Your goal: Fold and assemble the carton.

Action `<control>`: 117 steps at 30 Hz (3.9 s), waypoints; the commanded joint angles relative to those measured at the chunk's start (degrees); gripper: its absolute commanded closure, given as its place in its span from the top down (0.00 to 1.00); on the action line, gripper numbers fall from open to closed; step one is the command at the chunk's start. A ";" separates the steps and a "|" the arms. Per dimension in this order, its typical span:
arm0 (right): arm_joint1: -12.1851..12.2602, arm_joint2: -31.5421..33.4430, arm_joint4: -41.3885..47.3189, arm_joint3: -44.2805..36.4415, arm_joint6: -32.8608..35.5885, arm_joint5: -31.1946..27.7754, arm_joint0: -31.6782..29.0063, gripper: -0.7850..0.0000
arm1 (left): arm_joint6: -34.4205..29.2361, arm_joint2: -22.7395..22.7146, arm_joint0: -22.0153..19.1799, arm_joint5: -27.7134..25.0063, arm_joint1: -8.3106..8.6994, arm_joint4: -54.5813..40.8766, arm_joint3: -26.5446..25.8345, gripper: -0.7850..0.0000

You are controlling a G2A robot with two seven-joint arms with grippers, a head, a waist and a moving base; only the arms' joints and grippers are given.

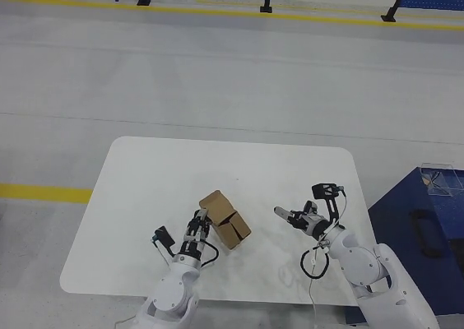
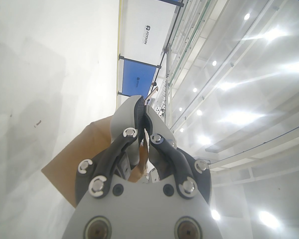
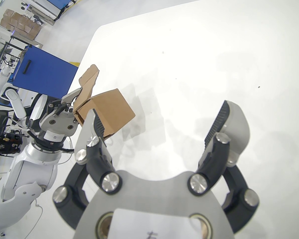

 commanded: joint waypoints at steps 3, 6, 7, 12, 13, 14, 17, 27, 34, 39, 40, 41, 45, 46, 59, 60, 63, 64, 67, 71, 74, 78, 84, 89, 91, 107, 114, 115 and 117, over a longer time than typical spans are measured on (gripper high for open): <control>0.00 0.00 0.00 0.00 0.00 0.00 0.00 1.00 | 11.73 3.05 4.38 4.26 -1.21 -4.07 -8.20 0.00; 0.00 0.00 0.00 0.00 0.00 0.00 0.00 1.00 | 19.50 5.57 9.06 2.63 -2.05 -7.16 -12.59 0.00; 0.00 0.00 0.00 0.00 0.00 0.00 0.00 1.00 | 22.38 6.32 10.38 2.20 -2.35 -8.22 -13.74 0.00; 0.00 0.00 0.00 0.00 0.00 0.00 0.00 1.00 | 33.40 9.26 14.50 -6.72 -3.69 -9.65 -15.91 0.00; 0.00 0.00 0.00 0.00 0.00 0.00 0.00 1.00 | 35.48 9.70 14.73 -8.23 -3.99 -9.90 -15.59 0.00; 0.00 0.00 0.00 0.00 0.00 0.00 0.00 1.00 | 37.53 10.05 14.74 -9.83 -4.30 -10.12 -15.11 0.00; 0.00 0.00 0.00 0.00 0.00 0.00 0.00 1.00 | 41.13 10.85 13.25 -14.00 -5.12 -9.03 -12.07 0.00; 0.00 0.00 0.00 0.00 0.00 0.00 0.00 1.00 | 48.57 13.71 5.64 -19.25 -7.20 -10.23 -0.10 0.00; 0.00 0.00 0.00 0.00 0.00 0.00 0.00 1.00 | 49.17 13.99 1.88 -18.97 -8.37 -12.76 4.67 0.84; 0.00 0.00 0.00 0.00 0.00 0.00 0.00 1.00 | 48.88 13.69 2.07 -19.74 -8.38 -12.15 5.08 1.00; 0.00 0.00 0.00 0.00 0.00 0.00 0.00 1.00 | 48.73 13.50 2.51 -19.85 -8.25 -11.60 4.71 1.00; 0.00 0.00 0.00 0.00 0.00 0.00 0.00 1.00 | 48.79 13.21 3.12 -20.02 -8.09 -10.63 4.26 1.00; 0.00 0.00 0.00 0.00 0.00 0.00 0.00 1.00 | 47.06 12.02 6.81 -22.04 -7.17 -5.83 0.19 1.00; 0.00 0.00 0.00 0.00 0.00 0.00 0.00 1.00 | 45.88 11.78 7.91 -22.53 -6.86 -4.63 -0.98 1.00; 0.00 0.00 0.00 0.00 0.00 0.00 0.00 1.00 | 43.03 10.78 10.79 -21.84 -6.11 0.17 -3.18 1.00; 0.00 0.00 0.00 0.00 0.00 0.00 0.00 1.00 | 43.03 10.78 10.79 -21.84 -6.11 0.17 -3.18 1.00; 0.00 0.00 0.00 0.00 0.00 0.00 0.00 1.00 | 42.40 10.52 10.78 -22.21 -6.03 1.34 -3.23 1.00; 0.00 0.00 0.00 0.00 0.00 0.00 0.00 1.00 | 42.51 9.91 11.13 -23.66 -5.86 5.39 -2.76 1.00; 0.00 0.00 0.00 0.00 0.00 0.00 0.00 1.00 | 44.43 9.93 12.21 -23.60 -5.77 17.09 -2.04 1.00; 0.00 0.00 0.00 0.00 0.00 0.00 0.00 1.00 | 44.35 8.41 13.53 -22.46 -5.28 27.01 -3.39 1.00; 0.00 0.00 0.00 0.00 0.00 0.00 0.00 1.00 | 41.09 7.17 14.69 -19.98 -4.65 33.92 -4.25 1.00; 0.00 0.00 0.00 0.00 0.00 0.00 0.00 1.00 | 34.20 4.88 15.86 -17.93 -3.58 39.78 -5.69 1.00; 0.00 0.00 0.00 0.00 0.00 0.00 0.00 1.00 | 34.20 4.88 15.86 -17.93 -3.58 39.78 -5.69 1.00; 0.00 0.00 0.00 0.00 0.00 0.00 0.00 1.00 | 33.71 4.82 15.73 -17.57 -3.52 40.60 -5.62 1.00; 0.00 0.00 0.00 0.00 0.00 0.00 0.00 1.00 | 34.45 3.90 15.30 -12.76 -3.14 50.06 -5.96 1.00; 0.00 0.00 0.00 0.00 0.00 0.00 0.00 1.00 | 16.92 3.03 14.09 13.42 -3.28 49.31 -7.75 1.00; 0.00 0.00 0.00 0.00 0.00 0.00 0.00 1.00 | 16.55 1.80 11.47 10.98 -3.54 44.15 -2.82 1.00; 0.00 0.00 0.00 0.00 0.00 0.00 0.00 1.00 | 16.59 1.56 11.61 10.19 -3.51 43.63 -2.71 1.00; 0.00 0.00 0.00 0.00 0.00 0.00 0.00 1.00 | 16.73 0.81 12.19 8.71 -3.38 42.63 -2.77 1.00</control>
